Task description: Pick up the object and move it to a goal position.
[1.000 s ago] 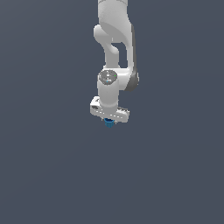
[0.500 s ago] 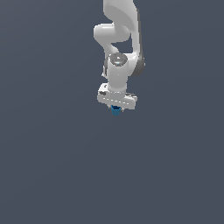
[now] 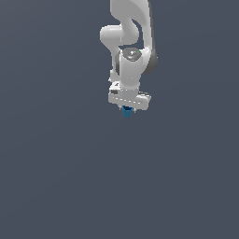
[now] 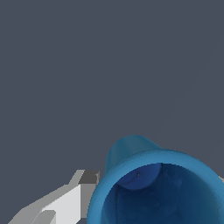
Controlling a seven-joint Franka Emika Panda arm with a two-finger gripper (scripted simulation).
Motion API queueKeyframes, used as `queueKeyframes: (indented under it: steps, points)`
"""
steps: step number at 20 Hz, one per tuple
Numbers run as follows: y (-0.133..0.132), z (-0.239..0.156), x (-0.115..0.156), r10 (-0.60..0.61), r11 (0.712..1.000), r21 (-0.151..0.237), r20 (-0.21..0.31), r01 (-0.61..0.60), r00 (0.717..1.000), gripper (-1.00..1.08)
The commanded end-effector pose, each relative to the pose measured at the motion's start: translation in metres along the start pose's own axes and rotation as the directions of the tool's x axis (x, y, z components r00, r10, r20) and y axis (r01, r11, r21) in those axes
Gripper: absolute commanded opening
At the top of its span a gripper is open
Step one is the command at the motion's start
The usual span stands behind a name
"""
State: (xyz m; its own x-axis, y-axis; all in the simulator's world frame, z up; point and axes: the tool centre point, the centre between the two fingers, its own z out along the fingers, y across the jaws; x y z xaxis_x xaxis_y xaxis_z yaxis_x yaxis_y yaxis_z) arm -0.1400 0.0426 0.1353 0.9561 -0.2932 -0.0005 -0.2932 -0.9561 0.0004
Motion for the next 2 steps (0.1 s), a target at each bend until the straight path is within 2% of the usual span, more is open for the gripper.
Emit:
queueKeyframes:
  steps: [1,2]
  points:
    - [-0.0010,-0.0022,-0.0023,0.001,1.000,0.000,-0.001,-0.001,1.000,-1.00]
    - [-0.0011,-0.0023,-0.0024,0.001,1.000,0.000,-0.001,-0.001,1.000,-1.00]
